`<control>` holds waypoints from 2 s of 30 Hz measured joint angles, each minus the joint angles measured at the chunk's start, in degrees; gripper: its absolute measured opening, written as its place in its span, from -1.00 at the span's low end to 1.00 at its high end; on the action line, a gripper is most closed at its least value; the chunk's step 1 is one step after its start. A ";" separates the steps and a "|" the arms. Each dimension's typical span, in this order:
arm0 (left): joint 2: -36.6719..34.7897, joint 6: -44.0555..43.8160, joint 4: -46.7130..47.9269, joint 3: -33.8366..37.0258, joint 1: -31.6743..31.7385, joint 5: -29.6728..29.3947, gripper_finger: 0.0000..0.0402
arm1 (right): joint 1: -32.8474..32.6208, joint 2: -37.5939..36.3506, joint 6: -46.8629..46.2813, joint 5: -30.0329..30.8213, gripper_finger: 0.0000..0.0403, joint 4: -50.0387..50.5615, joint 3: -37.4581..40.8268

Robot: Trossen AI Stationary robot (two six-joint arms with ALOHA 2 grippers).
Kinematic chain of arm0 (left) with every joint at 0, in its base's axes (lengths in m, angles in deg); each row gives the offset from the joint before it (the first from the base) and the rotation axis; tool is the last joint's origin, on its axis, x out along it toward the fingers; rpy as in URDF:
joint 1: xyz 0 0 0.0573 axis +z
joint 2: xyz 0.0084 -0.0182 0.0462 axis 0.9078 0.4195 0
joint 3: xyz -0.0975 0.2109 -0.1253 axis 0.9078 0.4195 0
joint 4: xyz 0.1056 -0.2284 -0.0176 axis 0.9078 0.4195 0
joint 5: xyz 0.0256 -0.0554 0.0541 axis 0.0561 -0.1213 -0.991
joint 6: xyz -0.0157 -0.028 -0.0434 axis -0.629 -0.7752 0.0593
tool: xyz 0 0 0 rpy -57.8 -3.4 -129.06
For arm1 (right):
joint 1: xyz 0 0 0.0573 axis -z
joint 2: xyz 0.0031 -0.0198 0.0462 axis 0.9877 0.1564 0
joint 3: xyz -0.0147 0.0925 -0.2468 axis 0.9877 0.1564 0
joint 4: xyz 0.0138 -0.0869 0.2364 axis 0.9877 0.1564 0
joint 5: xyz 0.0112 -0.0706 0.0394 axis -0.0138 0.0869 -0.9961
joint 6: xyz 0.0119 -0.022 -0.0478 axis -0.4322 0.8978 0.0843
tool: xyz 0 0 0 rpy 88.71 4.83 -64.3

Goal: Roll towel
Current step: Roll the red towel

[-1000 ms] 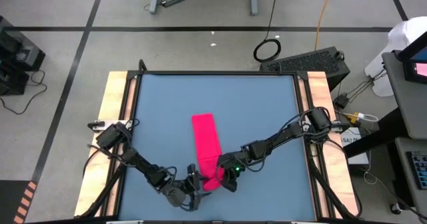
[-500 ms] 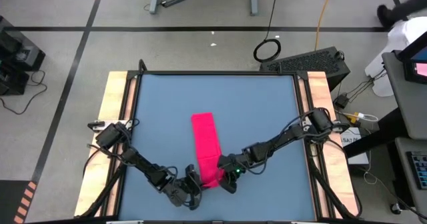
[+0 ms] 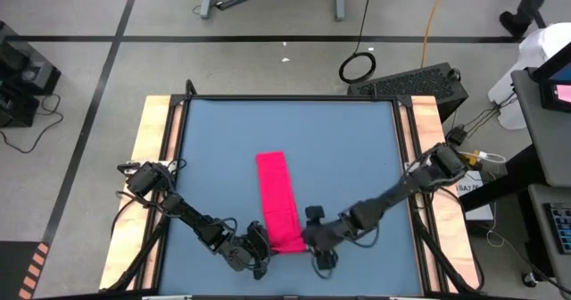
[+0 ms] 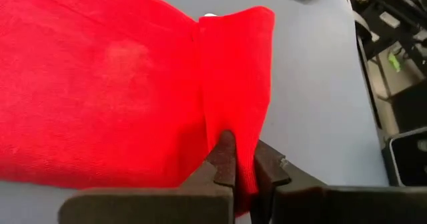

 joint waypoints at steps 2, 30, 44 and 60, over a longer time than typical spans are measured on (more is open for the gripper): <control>-0.31 -1.29 -0.03 0.02 0.35 0.41 -0.93 | -2.60 0.49 4.85 3.77 -0.02 -1.70 0.00; -0.57 -7.88 0.21 0.11 0.66 0.26 -0.93 | -4.45 8.46 8.06 13.80 -0.24 -7.93 -0.07; -0.51 -5.44 0.06 0.11 0.48 0.15 -0.93 | 0.89 8.96 2.36 1.39 -0.66 -6.78 -0.18; -0.43 1.79 -0.44 0.14 -0.86 0.57 -0.12 | 6.70 8.79 -10.94 -16.93 -0.95 -5.57 -0.22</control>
